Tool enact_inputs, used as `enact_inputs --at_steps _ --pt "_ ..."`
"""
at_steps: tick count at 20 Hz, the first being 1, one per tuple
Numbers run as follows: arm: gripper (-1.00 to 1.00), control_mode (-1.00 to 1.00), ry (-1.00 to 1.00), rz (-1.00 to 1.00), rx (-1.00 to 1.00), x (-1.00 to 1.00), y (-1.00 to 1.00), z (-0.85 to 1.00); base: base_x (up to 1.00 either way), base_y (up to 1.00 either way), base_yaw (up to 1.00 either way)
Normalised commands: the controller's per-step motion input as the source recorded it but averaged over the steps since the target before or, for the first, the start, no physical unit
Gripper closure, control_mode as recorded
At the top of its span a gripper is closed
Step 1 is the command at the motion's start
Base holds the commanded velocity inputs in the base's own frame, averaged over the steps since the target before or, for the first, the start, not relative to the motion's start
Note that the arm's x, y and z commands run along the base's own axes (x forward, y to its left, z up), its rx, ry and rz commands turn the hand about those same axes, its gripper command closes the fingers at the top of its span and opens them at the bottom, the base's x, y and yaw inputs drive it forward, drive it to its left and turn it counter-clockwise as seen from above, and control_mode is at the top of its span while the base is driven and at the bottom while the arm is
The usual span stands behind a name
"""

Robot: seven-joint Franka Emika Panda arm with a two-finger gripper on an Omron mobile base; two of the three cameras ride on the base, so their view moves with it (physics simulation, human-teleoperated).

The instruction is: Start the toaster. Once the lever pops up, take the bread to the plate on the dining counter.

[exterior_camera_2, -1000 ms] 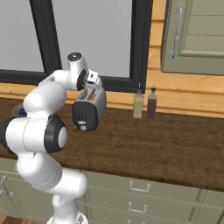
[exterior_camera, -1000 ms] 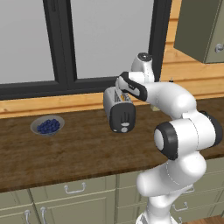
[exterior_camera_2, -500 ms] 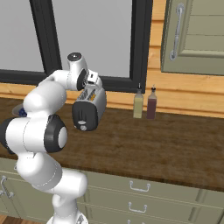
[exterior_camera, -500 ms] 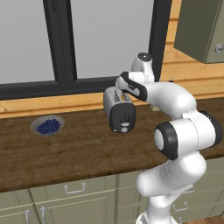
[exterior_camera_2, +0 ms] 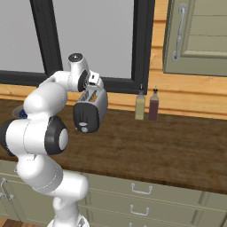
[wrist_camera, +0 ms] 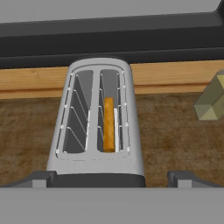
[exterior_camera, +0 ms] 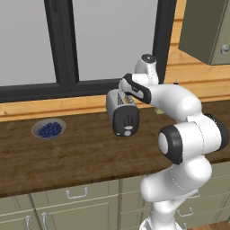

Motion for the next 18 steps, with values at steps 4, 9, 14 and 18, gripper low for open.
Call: enact_inputs --at_steps 4,9,14,18 --pt "-1.00 -1.00 0.00 0.00 0.00 0.00 0.00 0.00 0.00 0.00 0.00" --pt "-1.00 -1.00 0.00 0.00 0.00 0.00 0.00 0.00 0.00 0.00 0.00" --pt "-1.00 -1.00 0.00 0.00 0.00 0.00 0.00 0.00 0.00 0.00 0.00" --pt "-1.00 -1.00 0.00 0.00 0.00 0.00 0.00 0.00 0.00 0.00 0.00"
